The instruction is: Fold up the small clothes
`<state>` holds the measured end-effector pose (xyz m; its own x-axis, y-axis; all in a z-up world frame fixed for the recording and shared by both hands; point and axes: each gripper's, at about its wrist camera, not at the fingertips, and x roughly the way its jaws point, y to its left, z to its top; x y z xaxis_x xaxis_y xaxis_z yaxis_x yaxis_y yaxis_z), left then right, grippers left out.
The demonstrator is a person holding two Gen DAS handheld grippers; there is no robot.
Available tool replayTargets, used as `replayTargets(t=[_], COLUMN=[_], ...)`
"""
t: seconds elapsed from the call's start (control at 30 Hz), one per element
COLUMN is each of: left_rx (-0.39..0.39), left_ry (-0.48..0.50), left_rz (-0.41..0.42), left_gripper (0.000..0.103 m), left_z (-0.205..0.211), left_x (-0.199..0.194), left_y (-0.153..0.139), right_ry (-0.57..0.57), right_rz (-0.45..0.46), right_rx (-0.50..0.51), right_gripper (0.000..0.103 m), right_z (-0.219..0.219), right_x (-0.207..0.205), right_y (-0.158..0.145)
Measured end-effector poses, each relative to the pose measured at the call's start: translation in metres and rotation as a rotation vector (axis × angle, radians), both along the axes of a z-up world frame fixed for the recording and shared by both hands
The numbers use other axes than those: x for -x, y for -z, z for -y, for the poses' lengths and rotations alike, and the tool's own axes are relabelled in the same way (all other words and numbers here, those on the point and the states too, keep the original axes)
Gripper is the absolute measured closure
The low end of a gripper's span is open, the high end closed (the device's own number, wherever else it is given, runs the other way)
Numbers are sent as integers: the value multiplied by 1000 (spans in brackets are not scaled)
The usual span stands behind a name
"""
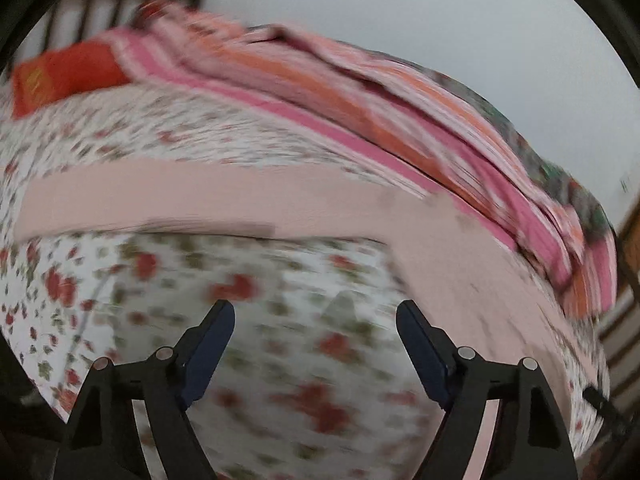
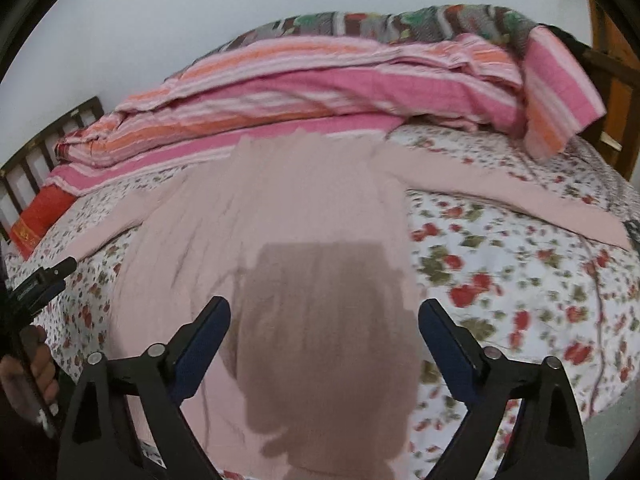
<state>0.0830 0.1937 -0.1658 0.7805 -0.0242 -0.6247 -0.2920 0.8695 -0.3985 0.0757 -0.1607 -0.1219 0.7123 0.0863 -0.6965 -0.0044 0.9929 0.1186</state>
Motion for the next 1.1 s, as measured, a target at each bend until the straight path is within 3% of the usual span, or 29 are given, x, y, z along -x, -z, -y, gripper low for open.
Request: replayTargets(t=[0.07, 0.27, 0.43, 0.6, 0.67, 0.7, 0.8, 0.93, 1.1], left_rx=[47, 247, 255, 210, 176, 160, 127, 19, -103], left_ry=[-82, -240, -365, -431, -434, -424, -413, -361, -227], left_rz=[2, 89, 102, 94, 78, 72, 106, 147, 197], left_gripper=[32, 41, 44, 63, 90, 94, 96, 96, 96], left_z=[-32, -112, -145, -160, -160, -159, -150, -122, -58], left_x=[4, 12, 7, 0, -4, -6, -7, -21, -60], left_y=[11, 34, 36, 34, 31, 28, 12, -26, -78], right_ry=[-9, -43, -43, -4, 9, 19, 40, 71, 92], right_rz=[-4, -28, -57, -53, -50, -46, -26, -14, -10], right_rx=[1, -29, -51, -31, -33, -36, -39, -21, -80], right_gripper=[18, 19, 19, 19, 19, 19, 19, 19, 19], right_z=[-6, -22, -21, -6, 4, 11, 28, 48, 80], right_x=[-7, -29, -46, -58, -61, -62, -64, -67, -60], right_y=[3, 11, 20, 30, 32, 33, 33, 36, 41])
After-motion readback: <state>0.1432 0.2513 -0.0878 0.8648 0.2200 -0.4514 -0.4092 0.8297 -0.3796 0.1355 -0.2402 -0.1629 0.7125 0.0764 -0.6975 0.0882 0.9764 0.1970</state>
